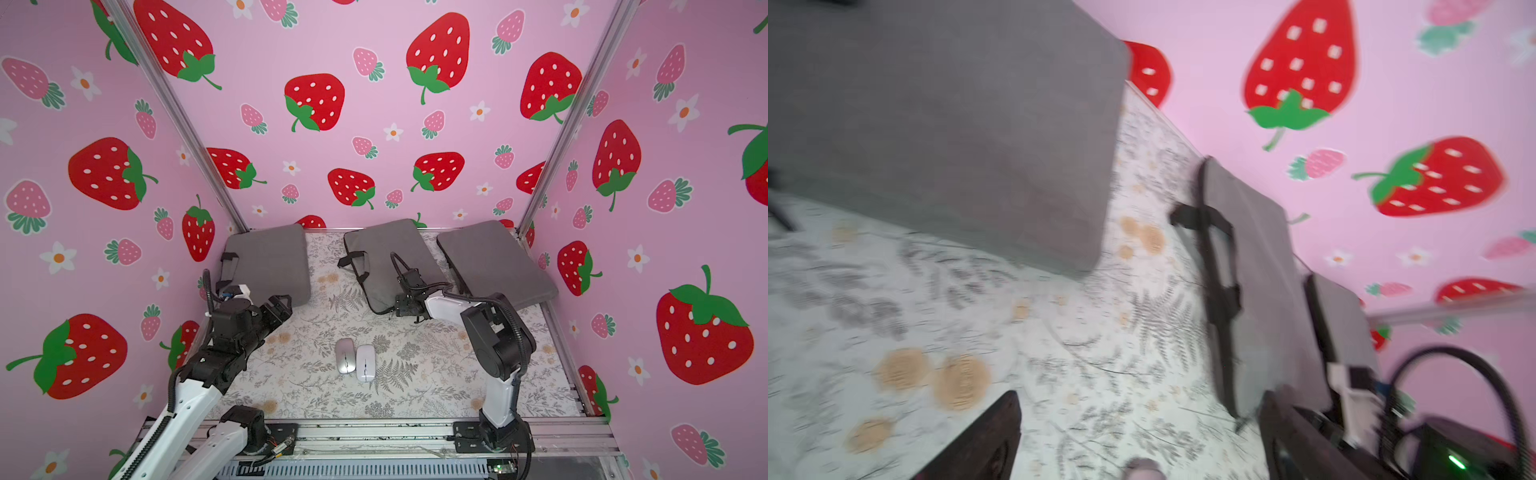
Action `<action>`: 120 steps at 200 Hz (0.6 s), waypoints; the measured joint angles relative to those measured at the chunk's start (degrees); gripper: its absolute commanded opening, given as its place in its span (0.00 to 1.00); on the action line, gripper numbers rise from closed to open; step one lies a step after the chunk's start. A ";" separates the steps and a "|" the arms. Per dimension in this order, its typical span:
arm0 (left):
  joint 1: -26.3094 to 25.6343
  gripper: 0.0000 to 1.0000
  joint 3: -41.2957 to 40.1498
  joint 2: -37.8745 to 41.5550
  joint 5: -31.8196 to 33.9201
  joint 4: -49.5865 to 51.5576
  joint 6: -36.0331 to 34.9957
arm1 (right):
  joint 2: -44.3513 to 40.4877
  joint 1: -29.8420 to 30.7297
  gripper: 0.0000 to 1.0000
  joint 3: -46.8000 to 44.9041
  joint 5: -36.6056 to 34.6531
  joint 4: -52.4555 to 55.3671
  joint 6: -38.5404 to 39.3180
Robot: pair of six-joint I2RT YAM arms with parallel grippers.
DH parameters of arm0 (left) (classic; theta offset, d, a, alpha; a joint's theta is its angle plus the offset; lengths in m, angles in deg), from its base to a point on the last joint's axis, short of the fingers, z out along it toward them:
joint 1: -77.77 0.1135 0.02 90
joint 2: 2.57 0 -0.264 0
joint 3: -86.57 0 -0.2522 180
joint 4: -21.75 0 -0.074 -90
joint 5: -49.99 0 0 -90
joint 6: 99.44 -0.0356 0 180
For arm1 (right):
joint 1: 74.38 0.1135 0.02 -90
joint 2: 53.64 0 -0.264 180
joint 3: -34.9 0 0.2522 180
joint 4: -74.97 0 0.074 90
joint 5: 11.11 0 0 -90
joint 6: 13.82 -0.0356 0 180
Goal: Put the mouse into the laptop bag
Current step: Zip the zipper on the zippered laptop bag, then adjust the zippered laptop bag at the center of the board.
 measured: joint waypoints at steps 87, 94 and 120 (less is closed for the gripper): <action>21.88 0.82 -3.45 -34.77 -20.35 -16.76 2.49 | -34.07 15.69 0.89 -19.87 -10.67 -1.03 -4.92; 21.99 0.82 -3.28 -36.02 -20.87 -18.01 2.97 | -35.01 16.20 0.89 -20.92 -11.10 -0.68 -5.38; 22.08 0.82 -0.59 -40.44 -20.90 -21.97 4.24 | -36.59 17.77 0.89 -23.26 -12.31 -0.02 -6.84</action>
